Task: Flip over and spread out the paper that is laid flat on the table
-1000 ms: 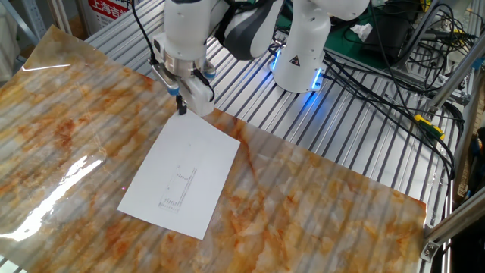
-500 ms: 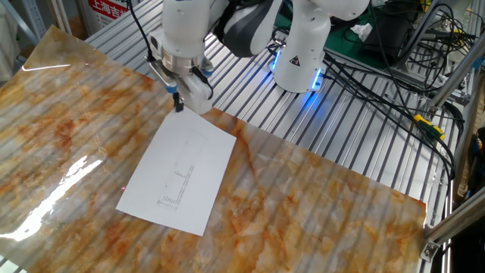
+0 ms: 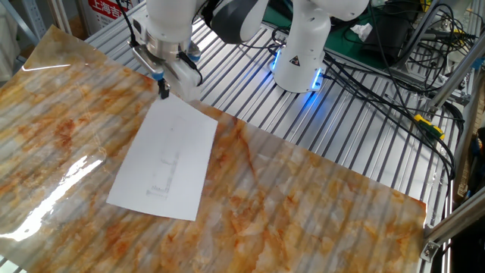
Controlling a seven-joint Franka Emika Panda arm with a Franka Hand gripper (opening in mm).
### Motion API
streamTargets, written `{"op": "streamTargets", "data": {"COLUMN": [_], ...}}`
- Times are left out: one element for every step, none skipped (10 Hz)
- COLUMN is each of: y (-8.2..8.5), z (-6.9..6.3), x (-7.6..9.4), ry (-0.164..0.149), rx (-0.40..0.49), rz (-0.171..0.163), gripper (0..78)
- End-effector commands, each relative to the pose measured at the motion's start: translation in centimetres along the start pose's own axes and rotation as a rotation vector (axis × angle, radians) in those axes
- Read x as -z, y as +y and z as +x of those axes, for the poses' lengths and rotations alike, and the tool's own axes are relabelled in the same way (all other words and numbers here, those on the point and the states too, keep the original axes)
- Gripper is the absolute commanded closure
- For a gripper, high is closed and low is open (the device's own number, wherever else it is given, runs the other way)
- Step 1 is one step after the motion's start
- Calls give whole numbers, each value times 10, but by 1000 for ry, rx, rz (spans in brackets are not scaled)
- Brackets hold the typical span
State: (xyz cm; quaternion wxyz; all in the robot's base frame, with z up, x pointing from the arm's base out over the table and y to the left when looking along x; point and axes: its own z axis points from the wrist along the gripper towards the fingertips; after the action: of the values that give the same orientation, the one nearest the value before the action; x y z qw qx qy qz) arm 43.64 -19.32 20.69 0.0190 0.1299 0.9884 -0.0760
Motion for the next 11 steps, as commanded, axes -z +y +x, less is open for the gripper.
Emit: {"op": "streamTargets", "data": {"y": [-8, -12, -18, -23, -28, -30, -32, -33, -35, -39, -40], "z": [-4, -6, -7, -8, -10, -10, -12, -12, -13, -14, -14], "x": [10, 13, 18, 23, 29, 31, 34, 35, 37, 41, 42], "ry": [-15, -21, -25, -22, -18, -17, -18, -24, -25, -24, -24], "rx": [19, 25, 28, 34, 40, 42, 44, 48, 51, 55, 55], "rz": [37, 48, 55, 55, 57, 57, 61, 71, 74, 76, 77], "gripper": [762, 762, 762, 762, 762, 762, 762, 762, 762, 762, 762]}}
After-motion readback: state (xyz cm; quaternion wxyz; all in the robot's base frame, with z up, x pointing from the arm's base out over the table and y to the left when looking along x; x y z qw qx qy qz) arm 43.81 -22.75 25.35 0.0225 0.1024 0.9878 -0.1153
